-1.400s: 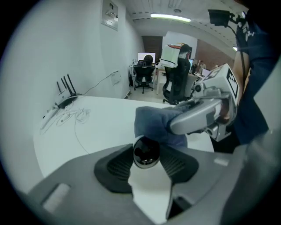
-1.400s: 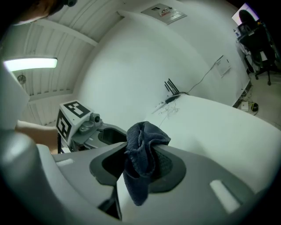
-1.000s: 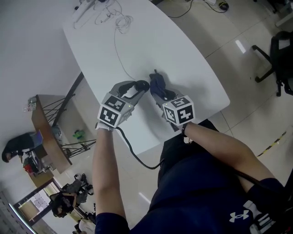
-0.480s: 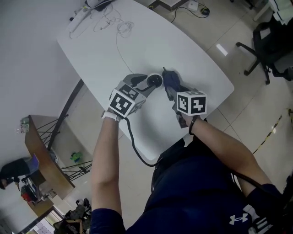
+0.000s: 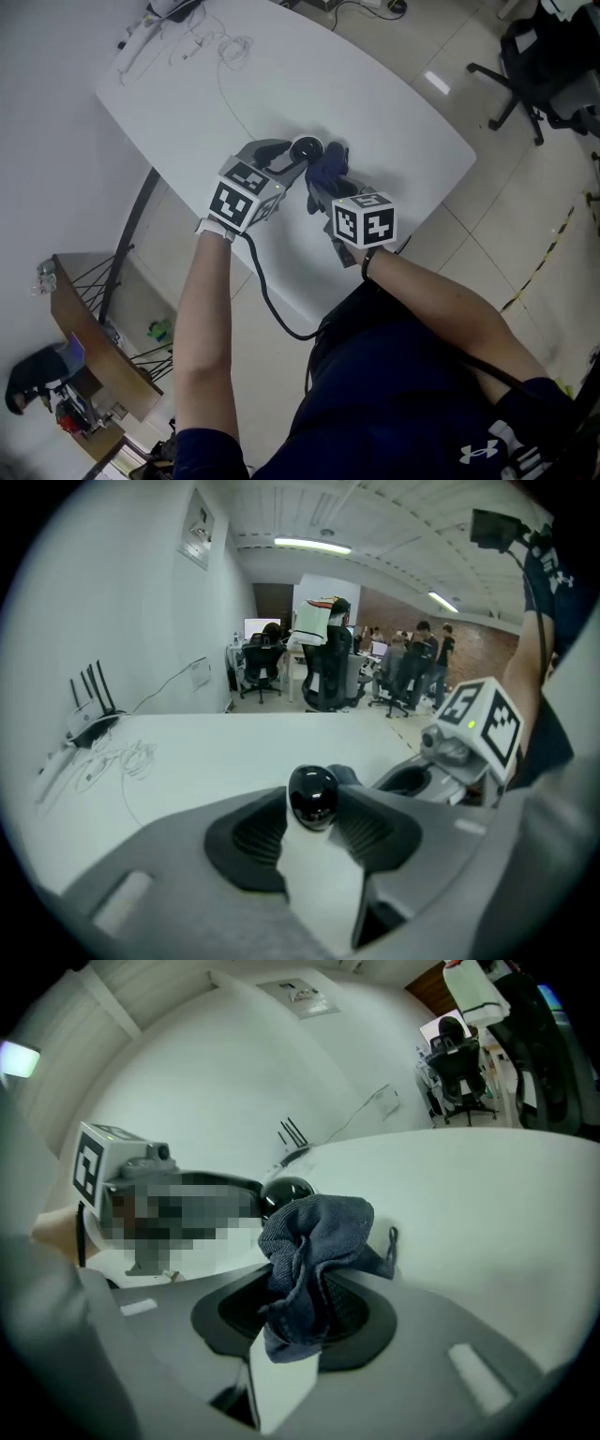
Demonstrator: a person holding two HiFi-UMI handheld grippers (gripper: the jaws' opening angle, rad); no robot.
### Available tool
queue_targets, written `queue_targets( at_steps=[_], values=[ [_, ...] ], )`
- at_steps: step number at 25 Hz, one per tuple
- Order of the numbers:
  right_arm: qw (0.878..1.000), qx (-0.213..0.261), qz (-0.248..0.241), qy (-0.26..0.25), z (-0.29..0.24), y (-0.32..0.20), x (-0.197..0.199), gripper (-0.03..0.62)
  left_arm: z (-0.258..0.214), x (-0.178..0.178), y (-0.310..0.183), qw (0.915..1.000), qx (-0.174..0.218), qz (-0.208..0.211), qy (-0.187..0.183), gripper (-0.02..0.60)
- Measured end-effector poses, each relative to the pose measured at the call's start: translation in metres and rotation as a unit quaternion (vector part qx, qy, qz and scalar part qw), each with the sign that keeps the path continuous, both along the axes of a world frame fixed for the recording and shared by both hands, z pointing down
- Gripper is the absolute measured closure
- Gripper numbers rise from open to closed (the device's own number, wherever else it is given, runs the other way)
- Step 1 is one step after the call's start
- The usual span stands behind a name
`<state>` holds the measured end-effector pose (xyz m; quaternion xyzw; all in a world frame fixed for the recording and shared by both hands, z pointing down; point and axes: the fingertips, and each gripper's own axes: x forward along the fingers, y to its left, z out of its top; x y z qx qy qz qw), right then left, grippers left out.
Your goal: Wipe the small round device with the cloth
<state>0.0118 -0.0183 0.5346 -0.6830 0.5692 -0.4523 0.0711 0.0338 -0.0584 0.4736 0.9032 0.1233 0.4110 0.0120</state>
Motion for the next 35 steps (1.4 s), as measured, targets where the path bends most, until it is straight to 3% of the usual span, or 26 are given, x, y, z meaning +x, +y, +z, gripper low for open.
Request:
queue_targets(
  at_steps=[8,13,15,17,21,23,25,27,29,35],
  values=[
    [0.994,-0.071,0.001,-0.083,0.032,0.014,0.003,0.470,0.002,-0.001,0.007,0.9998,0.018,0.004,-0.010,0.413],
    [0.990,-0.081,0.007,-0.117,0.026,0.024,0.018,0.469,0.003,-0.005,0.005,0.9992,0.036,-0.001,-0.014,0.409],
    [0.993,-0.079,0.012,-0.089,0.018,0.031,0.041,0.468,0.001,-0.005,0.003,0.9993,0.037,-0.009,0.003,0.389],
    [0.997,-0.064,0.011,-0.043,0.003,0.034,0.072,0.468,-0.007,-0.003,0.005,0.9989,0.014,-0.034,0.028,0.387],
    [0.997,0.031,-0.060,0.034,-0.060,0.009,0.105,0.468,-0.011,-0.001,0.007,0.9942,-0.008,-0.097,0.045,0.387],
    [0.985,0.083,-0.134,0.076,-0.096,-0.010,0.094,0.468,-0.010,0.000,0.011,0.9912,-0.011,-0.123,0.049,0.402],
    [0.964,0.101,-0.220,0.113,-0.112,-0.025,0.071,0.468,-0.009,0.000,0.013,0.9876,-0.011,-0.146,0.056,0.417],
    [0.943,0.078,-0.289,0.143,-0.102,-0.034,0.051,0.468,-0.003,-0.001,0.012,0.9849,-0.006,-0.163,0.059,0.422],
    [0.932,0.051,-0.317,0.165,-0.082,-0.038,0.046,0.468,0.004,-0.003,0.006,0.9828,0.007,-0.174,0.060,0.423],
    [0.956,0.025,-0.271,0.105,-0.059,-0.043,0.074,0.468,0.009,-0.004,0.007,0.9836,0.024,-0.170,0.057,0.422]
  ],
)
